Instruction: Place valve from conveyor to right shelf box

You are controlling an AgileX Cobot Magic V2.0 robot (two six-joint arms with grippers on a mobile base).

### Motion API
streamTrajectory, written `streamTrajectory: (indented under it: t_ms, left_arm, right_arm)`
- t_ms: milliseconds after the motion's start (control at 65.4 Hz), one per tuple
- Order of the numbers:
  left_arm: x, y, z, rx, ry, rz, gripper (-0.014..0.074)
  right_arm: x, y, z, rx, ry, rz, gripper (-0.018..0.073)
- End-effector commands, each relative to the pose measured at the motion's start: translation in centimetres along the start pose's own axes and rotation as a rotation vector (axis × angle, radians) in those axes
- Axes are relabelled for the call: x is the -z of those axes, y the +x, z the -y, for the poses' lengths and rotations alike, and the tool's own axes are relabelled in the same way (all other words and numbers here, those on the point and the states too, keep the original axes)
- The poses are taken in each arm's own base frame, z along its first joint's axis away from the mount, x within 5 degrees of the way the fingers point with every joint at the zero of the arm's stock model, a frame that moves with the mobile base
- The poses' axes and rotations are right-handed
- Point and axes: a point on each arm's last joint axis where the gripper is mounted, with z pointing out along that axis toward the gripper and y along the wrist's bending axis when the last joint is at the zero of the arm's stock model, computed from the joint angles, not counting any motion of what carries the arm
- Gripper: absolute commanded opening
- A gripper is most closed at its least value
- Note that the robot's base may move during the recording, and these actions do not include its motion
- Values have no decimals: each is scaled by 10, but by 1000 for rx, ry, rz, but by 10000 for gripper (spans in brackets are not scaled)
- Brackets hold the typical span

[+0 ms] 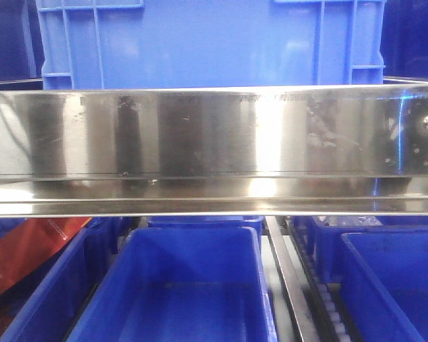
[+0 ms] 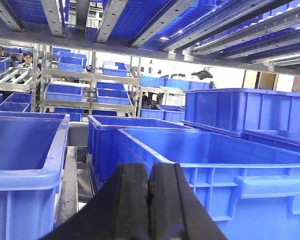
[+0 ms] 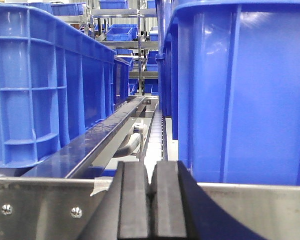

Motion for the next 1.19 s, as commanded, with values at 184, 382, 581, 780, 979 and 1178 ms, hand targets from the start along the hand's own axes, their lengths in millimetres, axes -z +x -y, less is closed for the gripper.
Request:
streamTrajectory:
  t_ms: [184,382,581,780,979,1178]
  left_arm:
    - [2,23,-6,-62,-87,-49,-111]
    - [10,69,-14,-74,-209,2,-111]
    - [9,122,-24,-56,-267,-77,-111]
    - [8,144,-25,-47,-223,-40,-111]
    - [8,141,-24,-60,-203,-9,-111]
    - [8,142,-24,-109,-203,-28,-111]
  right_arm:
    - [0,-2,0,-1,4,27,-162]
    - [0,-2,0,-1,4,27,-162]
    - [0,-2,0,-1,4,27,-162]
    - [0,-2,0,-1,4,27,-162]
    - [0,-2,0,-1,4,27,-162]
    - [0,-2,0,-1,4,27,-162]
